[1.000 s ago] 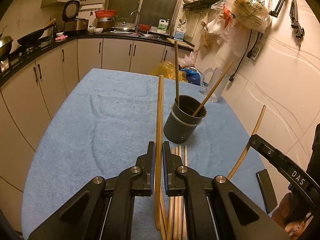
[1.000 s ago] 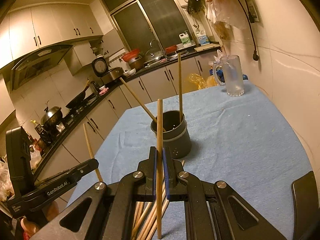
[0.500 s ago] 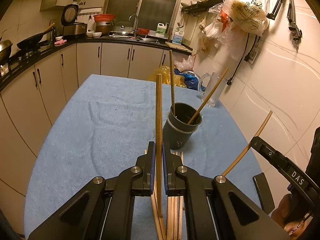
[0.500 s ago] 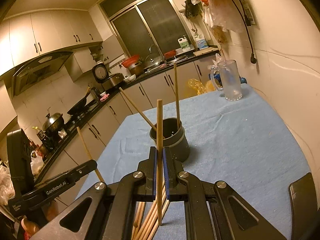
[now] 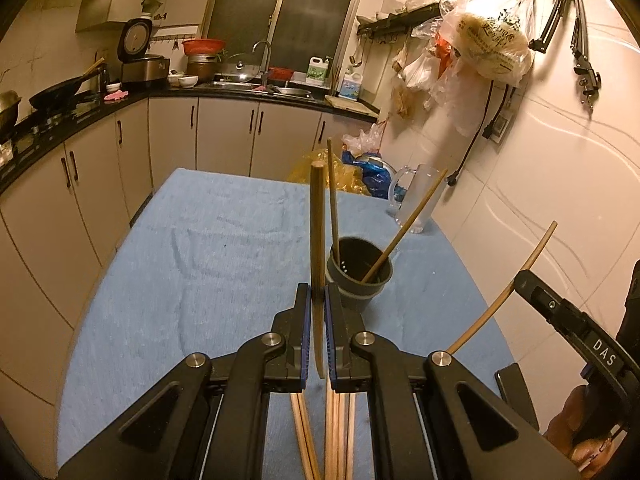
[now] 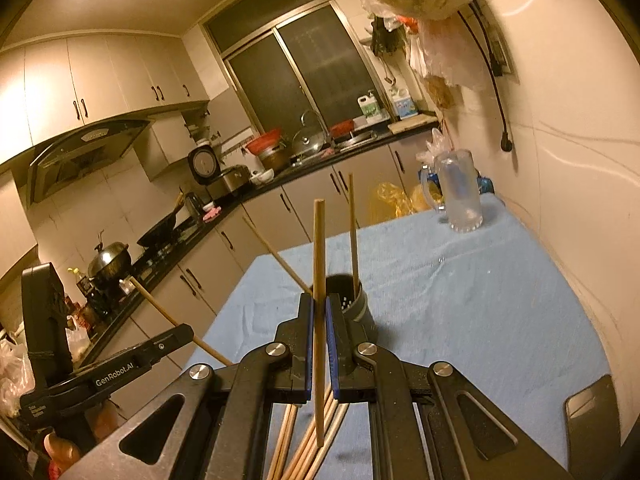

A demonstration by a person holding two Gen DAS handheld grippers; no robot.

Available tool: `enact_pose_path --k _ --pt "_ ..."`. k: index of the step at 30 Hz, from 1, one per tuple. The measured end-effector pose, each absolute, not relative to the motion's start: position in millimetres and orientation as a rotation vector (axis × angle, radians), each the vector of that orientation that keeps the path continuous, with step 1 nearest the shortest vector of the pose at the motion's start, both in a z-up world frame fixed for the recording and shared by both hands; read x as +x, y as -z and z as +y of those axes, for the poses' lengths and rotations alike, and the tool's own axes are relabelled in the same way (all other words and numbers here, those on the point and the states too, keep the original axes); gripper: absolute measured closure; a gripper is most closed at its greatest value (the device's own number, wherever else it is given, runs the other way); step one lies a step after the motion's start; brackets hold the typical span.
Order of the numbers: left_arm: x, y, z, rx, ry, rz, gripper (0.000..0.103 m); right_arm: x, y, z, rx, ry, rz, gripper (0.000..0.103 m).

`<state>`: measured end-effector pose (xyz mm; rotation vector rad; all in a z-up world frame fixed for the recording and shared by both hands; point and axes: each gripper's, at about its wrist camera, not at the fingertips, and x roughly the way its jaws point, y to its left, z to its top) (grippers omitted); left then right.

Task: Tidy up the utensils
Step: 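Lift the left tool's chopstick over the holder cup while the right tool carries its own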

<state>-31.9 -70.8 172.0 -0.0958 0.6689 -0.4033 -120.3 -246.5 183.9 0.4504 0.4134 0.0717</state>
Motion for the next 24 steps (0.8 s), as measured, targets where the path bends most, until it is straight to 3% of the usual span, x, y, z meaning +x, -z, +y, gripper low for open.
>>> enact_pose_path --k 24 --pt "9.6 -244.8 -94.0 -0.118 0.462 0.582 0.097 -72.7 -250.0 -287.3 0.507 -0.057 0.315 0.097"
